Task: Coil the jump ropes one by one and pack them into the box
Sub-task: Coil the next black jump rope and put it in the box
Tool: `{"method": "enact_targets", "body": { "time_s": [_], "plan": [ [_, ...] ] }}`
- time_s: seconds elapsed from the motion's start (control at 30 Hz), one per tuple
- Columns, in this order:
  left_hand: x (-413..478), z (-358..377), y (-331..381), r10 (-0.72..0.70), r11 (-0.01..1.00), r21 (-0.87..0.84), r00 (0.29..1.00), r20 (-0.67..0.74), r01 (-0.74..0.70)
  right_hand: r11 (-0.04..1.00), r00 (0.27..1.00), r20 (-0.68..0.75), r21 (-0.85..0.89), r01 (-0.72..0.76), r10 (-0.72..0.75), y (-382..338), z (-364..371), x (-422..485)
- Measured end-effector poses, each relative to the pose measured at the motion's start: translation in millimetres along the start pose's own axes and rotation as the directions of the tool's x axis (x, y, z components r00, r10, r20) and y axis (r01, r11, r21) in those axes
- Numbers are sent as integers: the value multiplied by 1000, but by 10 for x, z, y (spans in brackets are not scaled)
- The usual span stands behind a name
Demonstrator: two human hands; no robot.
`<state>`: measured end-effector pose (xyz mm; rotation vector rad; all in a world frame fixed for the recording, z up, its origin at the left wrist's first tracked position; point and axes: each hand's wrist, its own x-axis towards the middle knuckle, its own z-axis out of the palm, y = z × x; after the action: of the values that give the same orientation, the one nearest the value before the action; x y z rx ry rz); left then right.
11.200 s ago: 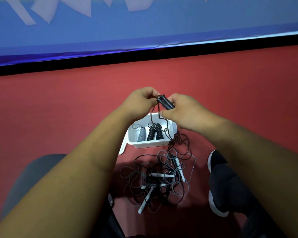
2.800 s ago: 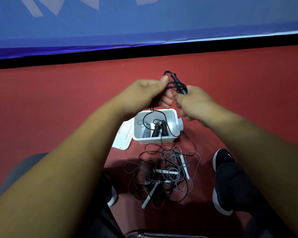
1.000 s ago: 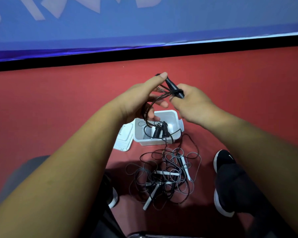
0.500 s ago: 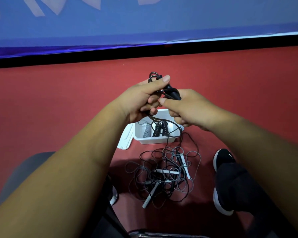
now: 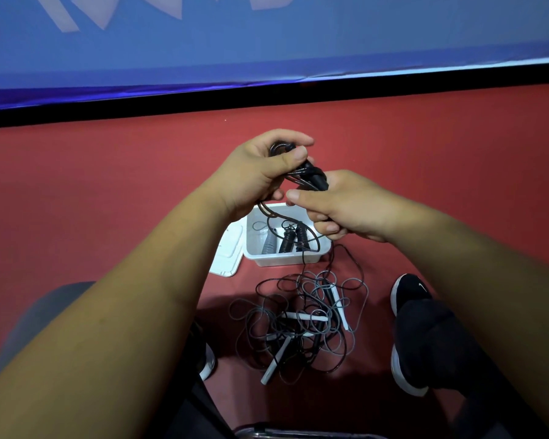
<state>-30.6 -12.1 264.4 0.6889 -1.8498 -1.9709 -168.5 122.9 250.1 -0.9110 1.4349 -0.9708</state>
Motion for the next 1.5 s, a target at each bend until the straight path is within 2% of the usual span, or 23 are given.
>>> {"method": "enact_targets", "body": {
  "time_s": [0.13,0.3,0.37,0.47,0.6,0.7,0.77,0.83,0.93,1.03,1.1,1.2,1.3,1.37,1.5],
  "plan": [
    [48,1,-37,19,1000,-14,997,-78,-20,999,1000,-10,36,-4,4,-9,-14,21],
    [91,-47,-39,11,997,-76,991,-136,-22,983,999,39,181,-34,27,-84,-59,16],
    [98,-70,-46,13,996,-84,990,-144,-26,987,998,45,154,-41,35,-113,-72,-2],
    [102,-68,-57,24,997,-69,989,-147,-34,998,998,-18,-2,-55,55,-128,-60,-7],
    [101,-77,-56,3,1000,20,985,-170,0,997,995,-65,8,-74,75,-109,-18,19],
    [108,-117,-77,-83,975,184,976,-200,121,998,983,-167,17,-68,70,-94,-33,59],
    [85,-113,-78,-200,947,223,968,-153,231,997,965,-251,39,-64,72,-92,-69,83],
    [45,-84,-53,-261,931,252,964,-43,263,996,952,-297,57,-65,79,-92,-96,96],
    [0,-51,3,-264,931,290,957,124,220,995,941,-326,63,-76,93,-74,-122,102],
    [-11,-76,37,-219,955,248,953,211,165,991,950,-287,96,-95,119,-40,-164,116],
    [-20,-107,42,-204,958,247,954,221,148,980,960,-242,173,-98,139,-24,-191,115],
    [-22,-170,19,-191,931,343,965,178,121,936,982,-141,346,-69,125,-66,-217,75],
    [-33,-211,0,-165,899,429,973,159,82,919,995,-47,391,-58,83,-154,-187,7],
    [-52,-197,-2,-158,885,462,972,173,61,909,993,-51,409,-81,111,-157,-157,5],
    [-75,-150,-21,-168,870,490,966,197,52,899,970,-180,432,-72,164,-110,-93,67]
  ]
}}
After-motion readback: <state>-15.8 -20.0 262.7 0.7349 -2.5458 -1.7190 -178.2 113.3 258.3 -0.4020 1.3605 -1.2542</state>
